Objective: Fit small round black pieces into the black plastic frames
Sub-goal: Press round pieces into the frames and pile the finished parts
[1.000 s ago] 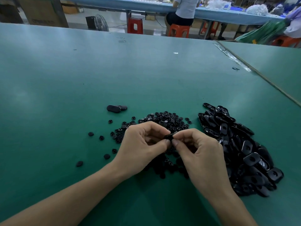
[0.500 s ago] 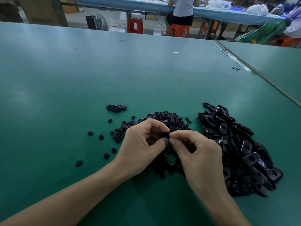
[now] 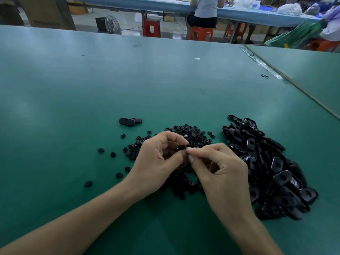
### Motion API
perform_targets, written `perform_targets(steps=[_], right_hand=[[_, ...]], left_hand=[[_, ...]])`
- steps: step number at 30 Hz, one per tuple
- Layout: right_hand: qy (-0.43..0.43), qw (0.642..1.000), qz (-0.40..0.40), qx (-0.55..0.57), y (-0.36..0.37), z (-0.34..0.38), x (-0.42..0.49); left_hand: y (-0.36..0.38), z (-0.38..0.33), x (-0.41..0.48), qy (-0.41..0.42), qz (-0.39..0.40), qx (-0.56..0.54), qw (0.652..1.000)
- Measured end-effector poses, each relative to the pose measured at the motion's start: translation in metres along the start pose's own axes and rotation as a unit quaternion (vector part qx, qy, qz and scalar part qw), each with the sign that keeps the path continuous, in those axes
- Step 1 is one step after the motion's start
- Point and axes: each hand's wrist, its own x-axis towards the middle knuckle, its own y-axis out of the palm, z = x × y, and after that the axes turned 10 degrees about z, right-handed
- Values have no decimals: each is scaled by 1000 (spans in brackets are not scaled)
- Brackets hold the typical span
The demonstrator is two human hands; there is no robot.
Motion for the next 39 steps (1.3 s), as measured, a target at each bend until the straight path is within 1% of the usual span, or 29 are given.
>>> perform_targets(steps=[2, 5, 7, 11, 20, 25, 29, 31, 37, 39], right_hand=[[26, 1000, 10, 3, -3, -3, 2], [68, 994, 63, 61, -8, -6, 6], [70, 989, 89, 96, -10, -6, 7], [73, 983, 104, 132, -16, -9, 8], [74, 989, 95, 89, -16, -13, 7], [85, 989, 85, 91, -14, -10, 6], [94, 986, 94, 101, -15, -9, 7], [88, 987, 93, 96, -16, -9, 7], [71, 989, 107, 77, -19, -8, 9], [62, 994, 79, 35, -21, -10, 10]], left_hand=[[1, 0, -1, -1, 6, 5, 1000], [0, 1, -1, 4, 14, 11, 1000], [0, 1, -2, 2, 14, 1, 1000], [-2, 1, -2, 1, 19, -8, 1000], [-2, 0, -2, -1, 15, 1, 1000], [0, 0, -3, -2, 7, 11, 1000], [0, 0, -4, -4, -6, 14, 1000], [-1, -1, -4, -5, -8, 10, 1000], [0, -2, -3, 7, -22, 44, 999], [-1, -3, -2, 9, -31, 46, 998]])
